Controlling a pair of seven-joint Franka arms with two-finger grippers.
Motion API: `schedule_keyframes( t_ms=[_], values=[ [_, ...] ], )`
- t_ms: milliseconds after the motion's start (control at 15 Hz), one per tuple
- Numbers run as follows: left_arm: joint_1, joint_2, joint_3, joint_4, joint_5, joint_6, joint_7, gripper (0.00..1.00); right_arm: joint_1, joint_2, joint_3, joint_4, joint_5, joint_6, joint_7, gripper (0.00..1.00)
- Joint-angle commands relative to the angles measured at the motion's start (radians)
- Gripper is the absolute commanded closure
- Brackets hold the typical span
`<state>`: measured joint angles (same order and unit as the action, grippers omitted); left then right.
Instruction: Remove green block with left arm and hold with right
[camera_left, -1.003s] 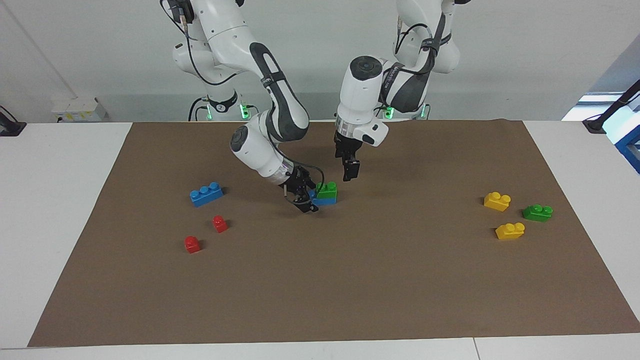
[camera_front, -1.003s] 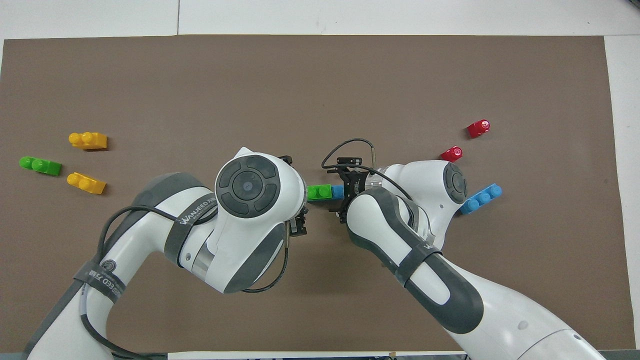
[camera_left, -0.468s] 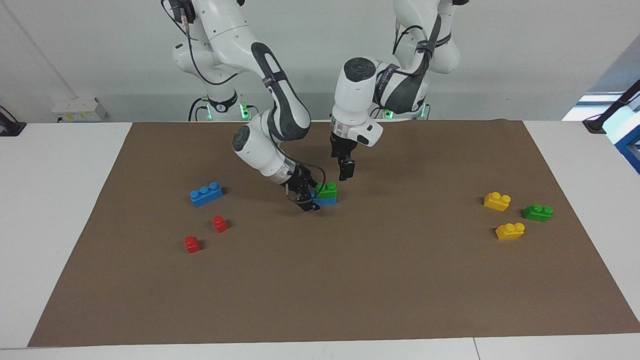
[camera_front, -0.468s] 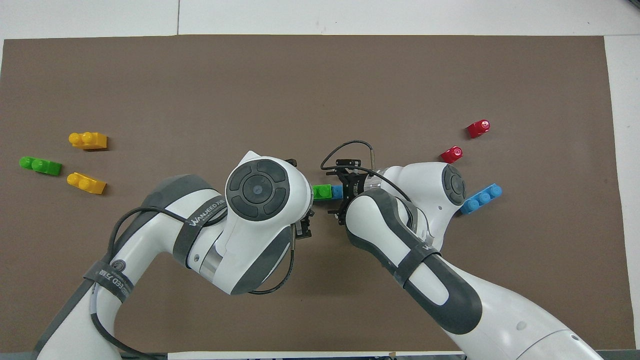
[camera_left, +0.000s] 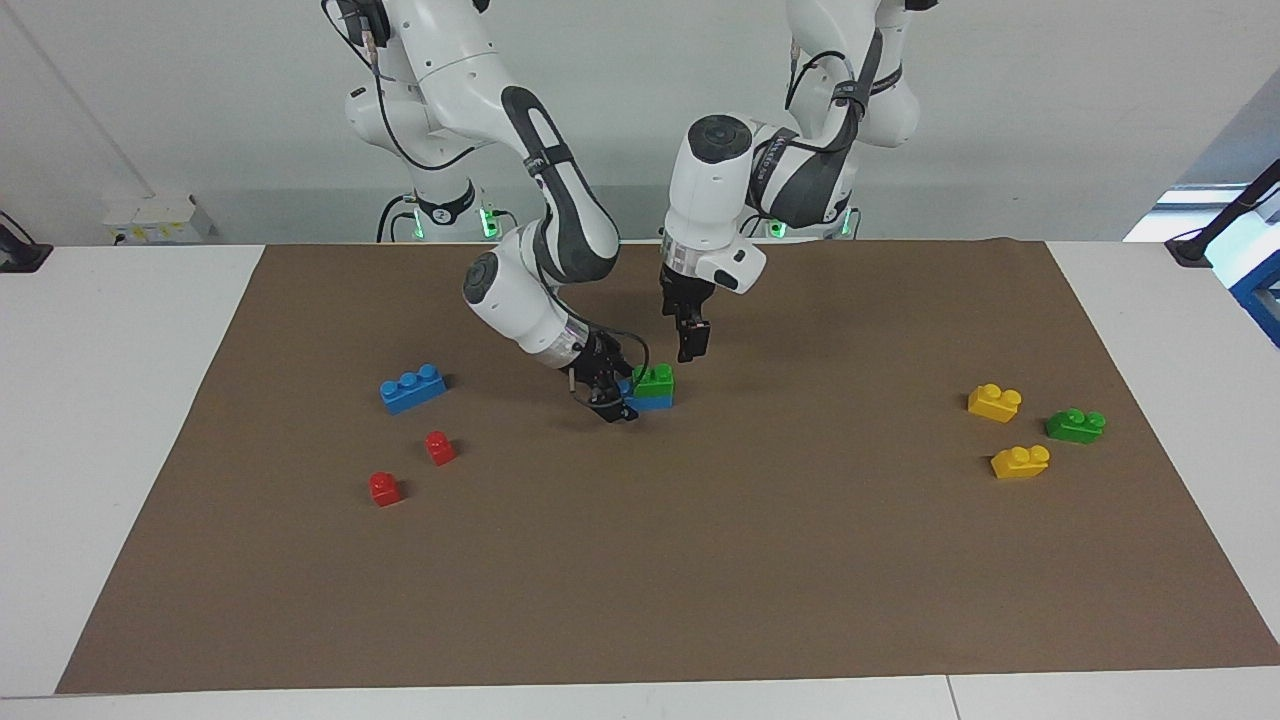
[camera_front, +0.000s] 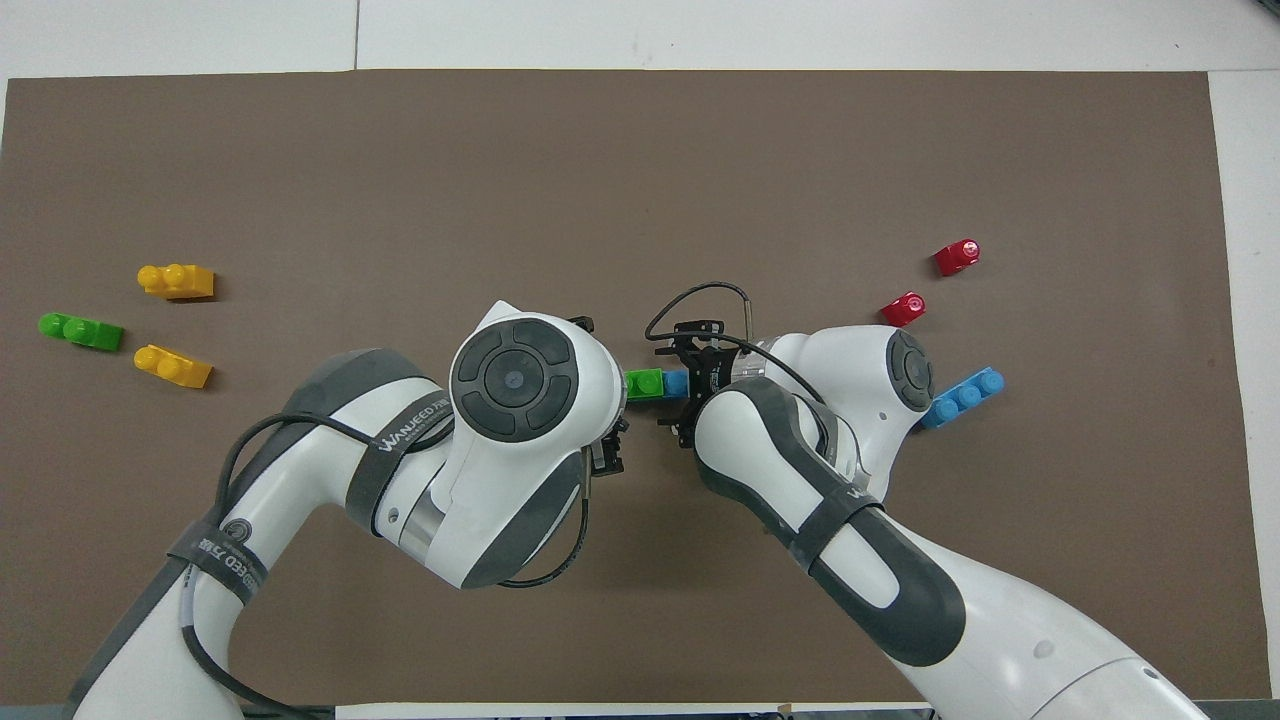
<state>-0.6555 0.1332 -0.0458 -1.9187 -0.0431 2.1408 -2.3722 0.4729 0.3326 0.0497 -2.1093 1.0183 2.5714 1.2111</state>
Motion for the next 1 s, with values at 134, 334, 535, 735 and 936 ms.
schedule_keyframes(
  t_ms=[134,334,535,735,936],
  values=[
    [-0.018,-0.003,0.015,-0.014,0.019,0.025,-0.024,0.0,-0.01,-0.015,0.002,-0.023,0.029,0.013,-0.025,0.3],
    [-0.018,-0.003,0.017,-0.014,0.019,0.028,-0.035,0.0,-0.016,-0.015,0.002,-0.023,0.029,0.013,-0.027,0.52],
    [-0.018,-0.003,0.017,-0.014,0.019,0.03,-0.038,0.0,-0.016,-0.015,0.002,-0.023,0.029,0.013,-0.033,0.64],
    [-0.018,-0.003,0.017,-0.014,0.02,0.036,-0.053,0.0,-0.017,-0.015,0.002,-0.023,0.029,0.023,-0.035,0.81],
    [-0.023,0.012,0.017,-0.011,0.022,0.039,-0.055,0.0,-0.016,-0.014,0.002,-0.023,0.029,0.03,-0.035,1.0]
  ],
)
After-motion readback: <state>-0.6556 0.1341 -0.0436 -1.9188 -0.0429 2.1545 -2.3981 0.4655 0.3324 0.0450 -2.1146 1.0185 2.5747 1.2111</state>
